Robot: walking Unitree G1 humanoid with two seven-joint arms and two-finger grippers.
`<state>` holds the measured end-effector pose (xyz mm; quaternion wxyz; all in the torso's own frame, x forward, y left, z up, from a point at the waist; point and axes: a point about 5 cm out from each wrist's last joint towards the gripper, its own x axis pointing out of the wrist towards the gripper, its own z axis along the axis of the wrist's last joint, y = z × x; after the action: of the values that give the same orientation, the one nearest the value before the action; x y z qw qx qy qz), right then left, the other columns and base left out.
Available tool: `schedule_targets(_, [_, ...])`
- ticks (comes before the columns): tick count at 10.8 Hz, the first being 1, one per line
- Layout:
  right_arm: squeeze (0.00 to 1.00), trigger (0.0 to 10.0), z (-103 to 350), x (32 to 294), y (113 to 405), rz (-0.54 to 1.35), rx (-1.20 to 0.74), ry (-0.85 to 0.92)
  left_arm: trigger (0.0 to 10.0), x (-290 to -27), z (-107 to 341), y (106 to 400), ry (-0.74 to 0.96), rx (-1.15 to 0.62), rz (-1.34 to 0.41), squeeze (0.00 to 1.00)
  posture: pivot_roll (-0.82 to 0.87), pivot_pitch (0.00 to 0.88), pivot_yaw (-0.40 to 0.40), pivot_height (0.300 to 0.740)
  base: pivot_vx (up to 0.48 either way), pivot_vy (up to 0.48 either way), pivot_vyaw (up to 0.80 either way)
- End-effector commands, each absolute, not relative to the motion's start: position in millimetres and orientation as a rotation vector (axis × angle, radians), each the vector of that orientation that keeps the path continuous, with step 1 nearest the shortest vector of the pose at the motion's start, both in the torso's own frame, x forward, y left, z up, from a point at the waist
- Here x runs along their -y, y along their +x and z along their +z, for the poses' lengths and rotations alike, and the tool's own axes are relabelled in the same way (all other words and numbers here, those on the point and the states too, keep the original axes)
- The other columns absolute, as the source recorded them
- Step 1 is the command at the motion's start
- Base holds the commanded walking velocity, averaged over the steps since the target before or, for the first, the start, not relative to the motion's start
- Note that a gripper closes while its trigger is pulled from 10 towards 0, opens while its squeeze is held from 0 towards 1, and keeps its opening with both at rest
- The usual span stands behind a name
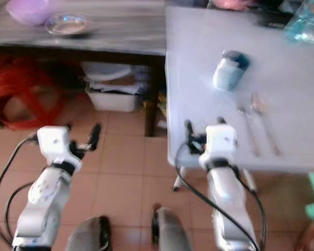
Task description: Setting the table
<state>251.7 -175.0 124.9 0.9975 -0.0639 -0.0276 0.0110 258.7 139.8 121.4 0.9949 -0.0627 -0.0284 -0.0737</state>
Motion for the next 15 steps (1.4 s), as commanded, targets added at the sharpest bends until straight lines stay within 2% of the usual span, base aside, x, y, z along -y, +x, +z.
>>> schedule_targets(1, [0.0, 10.0, 131, 171, 257, 0.036, 0.076, -0.129, 10.0, -141, 118, 255, -0.136, 0.044, -0.143, 0.0, -0.05, 0.224, -0.011, 0.74, 0.0, -0.285, 0.0])
schedule_targets(8, [0.0, 10.0, 139, 169, 267, 0.06, 0.115, -0.149, 10.0, -139, 121, 257, -0.147, 0.052, -0.141, 0.0, -0.05, 0.222, -0.007, 0.74, 0.0, -0.445, 0.0])
schedule_targets(13, [0.0, 10.0, 157, 167, 285, 0.104, 0.178, -0.154, 10.0, -144, 121, 263, -0.11, 0.051, -0.078, 0.0, -0.04, 0.227, -0.003, 0.74, 0.0, 0.0, 0.0])
schedule_targets(15, [0.0, 10.0, 163, 164, 289, 0.107, 0.194, -0.151, 10.0, -144, 122, 263, -0.107, 0.051, -0.076, 0.0, -0.04, 0.234, -0.002, 0.74, 0.0, 0.0, 0.69])
